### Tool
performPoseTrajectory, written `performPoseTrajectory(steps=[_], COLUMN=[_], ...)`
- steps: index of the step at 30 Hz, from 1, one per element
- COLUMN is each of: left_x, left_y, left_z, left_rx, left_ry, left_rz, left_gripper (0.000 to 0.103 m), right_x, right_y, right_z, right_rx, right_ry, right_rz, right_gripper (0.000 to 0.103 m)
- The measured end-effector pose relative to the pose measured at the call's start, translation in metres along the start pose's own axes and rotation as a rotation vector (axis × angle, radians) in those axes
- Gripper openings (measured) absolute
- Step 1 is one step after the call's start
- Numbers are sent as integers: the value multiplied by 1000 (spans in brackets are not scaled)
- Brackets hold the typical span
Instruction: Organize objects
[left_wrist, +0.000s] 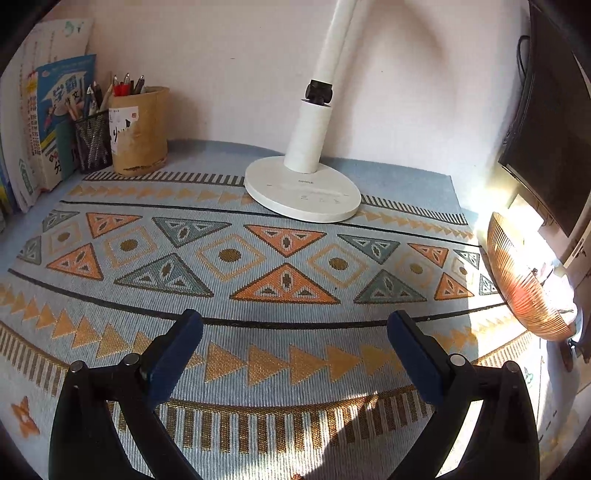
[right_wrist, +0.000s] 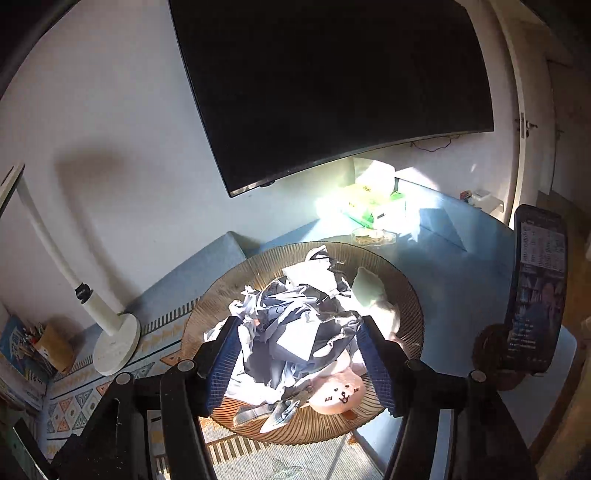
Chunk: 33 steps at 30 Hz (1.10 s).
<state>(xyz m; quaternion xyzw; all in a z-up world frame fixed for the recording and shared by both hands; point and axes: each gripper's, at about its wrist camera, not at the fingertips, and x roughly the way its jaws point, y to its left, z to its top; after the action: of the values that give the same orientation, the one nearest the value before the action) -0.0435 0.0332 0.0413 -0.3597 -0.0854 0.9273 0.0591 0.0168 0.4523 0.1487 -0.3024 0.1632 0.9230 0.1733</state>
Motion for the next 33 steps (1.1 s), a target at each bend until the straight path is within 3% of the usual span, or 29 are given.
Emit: performPoseTrajectory(steps=[4,7,10,13,15,18,21,23,27,29,31,33], left_x=[2,2,0,-11,-30,-57,-61,-60,-50,-39,-34,-30], left_y=[-1,-3,-6,-8,-5,8,15,13,11,14,20,27], left_z=[-1,-1,-2,-8,-18,-33,-34,-32,-33,-36,-35,-35], left_rx=[9,18,31,52,65,39,33,59,85,72,41,-4], left_ry=[10,7,2,26,27,-4,4,-3,-10,36,60,77], left_rz=[3,10,29,71,93,83,109,144,166,161,133,132], left_gripper=[100,100,100,100,100,102,102,102,102,102,102,102], right_x=[3,-17,-39,-59,-66,-52,-24,-10,18,28,34,32], right_y=[-8,7,41,76,98,137,166,173,182,182,180,178], right_z=[-2,-24,-48,-69,-83,-116,-148,-162,-177,-187,-190,-190], right_rx=[-24,-54,-164,-254,-292,-354,-382,-367,-385,-413,-408,-396], right_ry=[-2,1,-1,-1,-4,43,83,66,130,143,182,162], right_rz=[-78,-1,49,131,182,251,226,200,193,185,203,195], right_gripper=[68,69,71,87,91,92,92,92,91,91,81,81])
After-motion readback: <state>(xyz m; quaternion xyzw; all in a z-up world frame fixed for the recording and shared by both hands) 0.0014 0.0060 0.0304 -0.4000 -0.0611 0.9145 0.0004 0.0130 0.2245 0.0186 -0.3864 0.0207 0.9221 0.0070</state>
